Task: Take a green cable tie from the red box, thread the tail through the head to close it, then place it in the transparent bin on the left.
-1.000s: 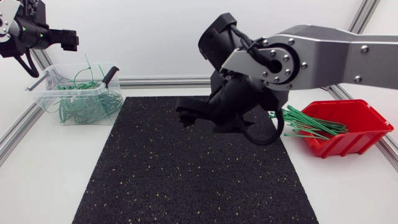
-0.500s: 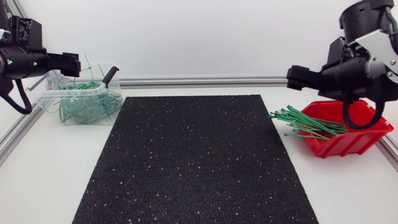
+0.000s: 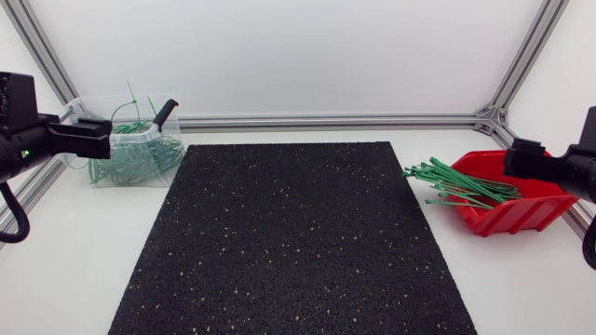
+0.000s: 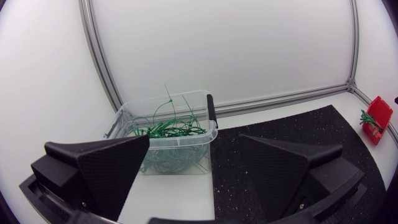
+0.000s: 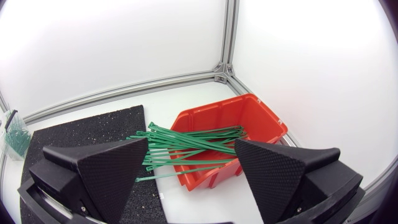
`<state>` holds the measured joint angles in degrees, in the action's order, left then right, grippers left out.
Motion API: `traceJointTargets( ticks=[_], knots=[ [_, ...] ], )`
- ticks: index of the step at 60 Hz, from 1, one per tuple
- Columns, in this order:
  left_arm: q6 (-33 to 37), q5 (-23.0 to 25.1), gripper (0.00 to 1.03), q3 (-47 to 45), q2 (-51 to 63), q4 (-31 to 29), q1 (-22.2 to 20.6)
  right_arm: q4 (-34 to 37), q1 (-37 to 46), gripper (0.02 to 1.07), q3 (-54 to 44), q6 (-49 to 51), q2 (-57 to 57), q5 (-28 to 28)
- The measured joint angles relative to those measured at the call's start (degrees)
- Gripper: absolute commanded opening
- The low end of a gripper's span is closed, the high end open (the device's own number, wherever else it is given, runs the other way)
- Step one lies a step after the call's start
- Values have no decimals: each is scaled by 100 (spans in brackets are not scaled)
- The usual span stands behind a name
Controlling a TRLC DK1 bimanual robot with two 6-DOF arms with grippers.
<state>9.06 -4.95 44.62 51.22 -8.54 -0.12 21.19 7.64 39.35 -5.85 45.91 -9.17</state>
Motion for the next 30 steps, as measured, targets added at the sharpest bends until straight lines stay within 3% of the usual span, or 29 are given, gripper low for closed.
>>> traceJointTargets(
  ticks=[18,30],
  knots=[
    [0,190,99,-1547,-1781,623,4,-302,-2,103,-1021,210,-1270,13],
    [-44,236,99,-2264,-2686,713,-2,-575,-28,103,-1504,319,-2022,101]
  ],
)
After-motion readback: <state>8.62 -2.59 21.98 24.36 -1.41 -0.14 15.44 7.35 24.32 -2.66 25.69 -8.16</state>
